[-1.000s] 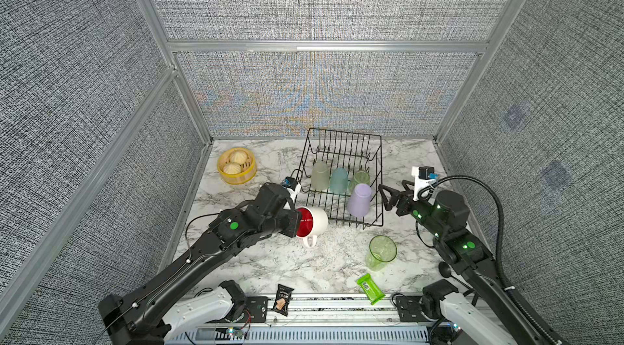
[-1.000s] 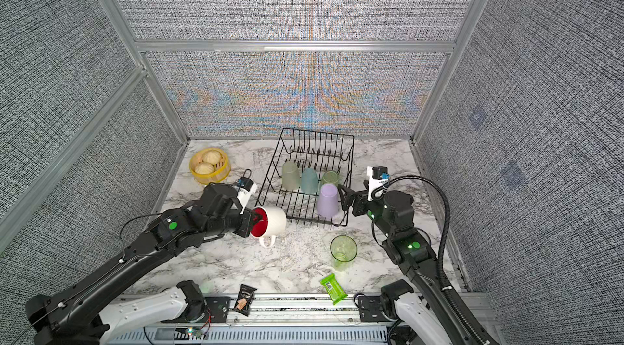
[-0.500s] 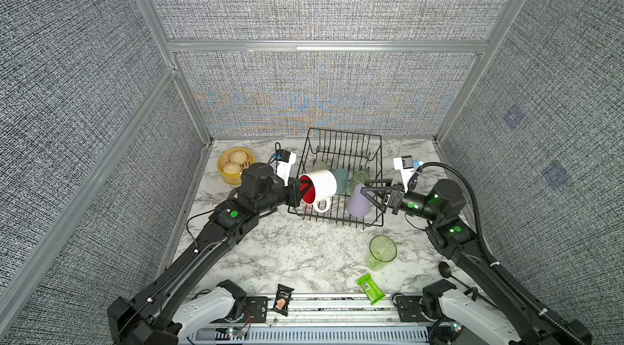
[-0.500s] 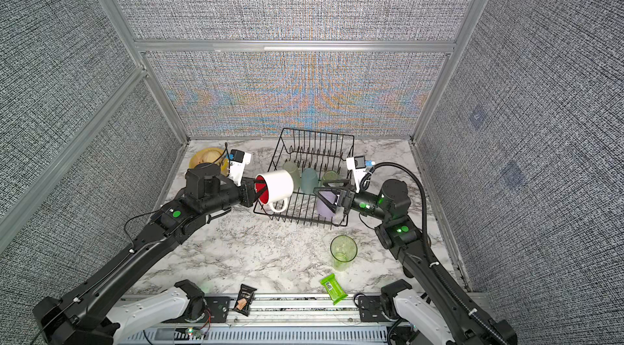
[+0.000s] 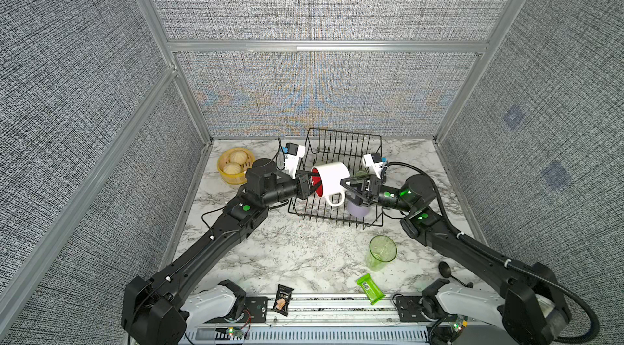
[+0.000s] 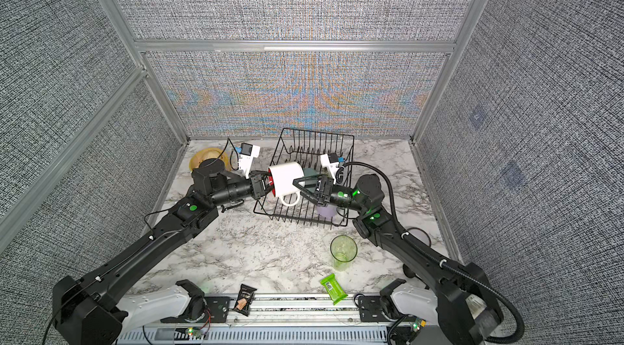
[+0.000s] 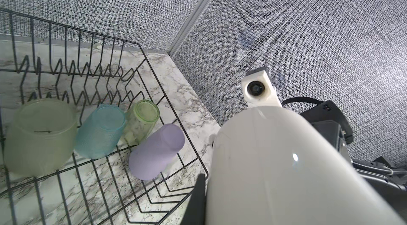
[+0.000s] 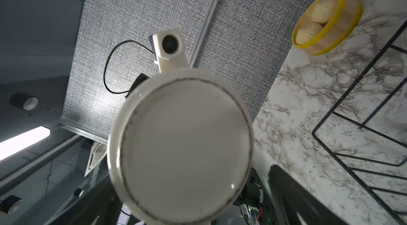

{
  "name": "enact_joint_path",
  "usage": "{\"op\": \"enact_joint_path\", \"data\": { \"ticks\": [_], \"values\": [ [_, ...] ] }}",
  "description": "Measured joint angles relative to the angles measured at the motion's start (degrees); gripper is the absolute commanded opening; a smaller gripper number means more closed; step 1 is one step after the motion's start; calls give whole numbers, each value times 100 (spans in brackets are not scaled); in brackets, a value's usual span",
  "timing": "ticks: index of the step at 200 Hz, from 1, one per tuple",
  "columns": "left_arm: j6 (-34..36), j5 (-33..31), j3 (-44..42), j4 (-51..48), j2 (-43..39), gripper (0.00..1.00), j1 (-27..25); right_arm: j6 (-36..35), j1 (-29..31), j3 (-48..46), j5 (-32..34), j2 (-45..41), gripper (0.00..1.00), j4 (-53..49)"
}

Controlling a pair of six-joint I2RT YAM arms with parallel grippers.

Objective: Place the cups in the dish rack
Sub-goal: 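Lift the white mug toward the rack while the right gripper approaches, then grasp the white mug with the right gripper and release the left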

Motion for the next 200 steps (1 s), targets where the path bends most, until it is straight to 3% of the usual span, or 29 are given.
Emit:
{"op": "enact_joint_path", "data": {
  "ticks": [49,86,99,136,200],
  "values": [
    [-122,240,0,221,105,0,-7,787,293,433,33,699,90,962],
    [-39,238,26,308,46,0,0,761,376,564,44,693,81,929],
    [-11,245,33,328,39,4,0,688,393,577,52,640,80,846],
    [-11,170,44,212,44,32,0,192,415,575,103,507,78,363],
    [284,-343,-330,-398,-337,36,356,-1340,236,706,577,-4,76,-1480]
  ]
}}
